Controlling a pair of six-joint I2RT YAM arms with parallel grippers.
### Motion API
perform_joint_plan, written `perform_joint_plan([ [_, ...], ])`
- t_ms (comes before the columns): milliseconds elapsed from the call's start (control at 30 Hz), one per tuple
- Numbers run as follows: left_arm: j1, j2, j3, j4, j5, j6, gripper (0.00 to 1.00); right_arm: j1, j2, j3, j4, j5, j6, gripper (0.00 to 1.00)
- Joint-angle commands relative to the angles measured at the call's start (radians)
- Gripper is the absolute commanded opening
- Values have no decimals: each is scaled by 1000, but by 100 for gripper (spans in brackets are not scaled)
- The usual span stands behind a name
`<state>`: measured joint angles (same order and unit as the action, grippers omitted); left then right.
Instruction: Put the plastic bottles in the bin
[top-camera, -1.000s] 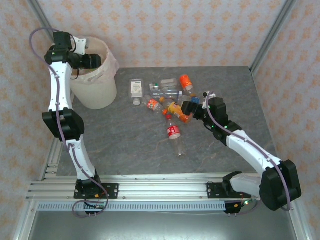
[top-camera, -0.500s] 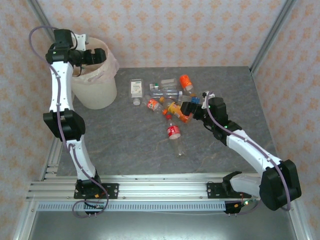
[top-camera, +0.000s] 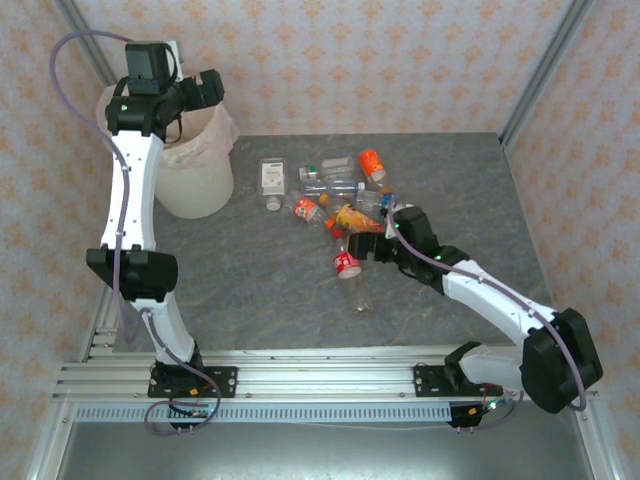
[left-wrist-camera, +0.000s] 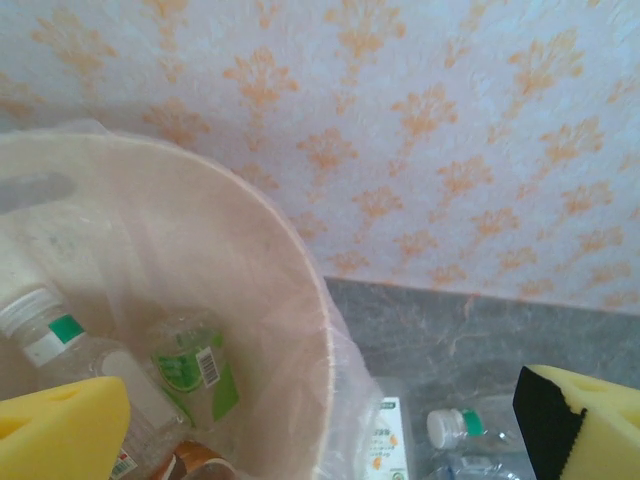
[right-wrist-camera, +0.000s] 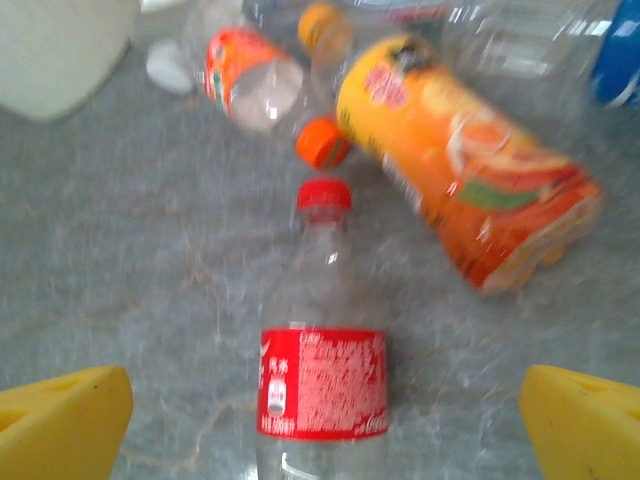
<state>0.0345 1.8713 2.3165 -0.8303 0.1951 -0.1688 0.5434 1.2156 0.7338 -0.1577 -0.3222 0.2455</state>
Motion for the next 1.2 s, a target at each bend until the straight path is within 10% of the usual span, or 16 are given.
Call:
perform_joint_plan([
  [0,-76,-79,-73,69,-147,-75,100,57,29,-19,-47,84,-19,100],
  [300,-254,-214,-297,134,-200,-57,100,145,206,81,-108,172,-7,99],
  [1167,-257,-266,-425,174,-117,-209,100,264,225,-42,-202,208,-53,83],
])
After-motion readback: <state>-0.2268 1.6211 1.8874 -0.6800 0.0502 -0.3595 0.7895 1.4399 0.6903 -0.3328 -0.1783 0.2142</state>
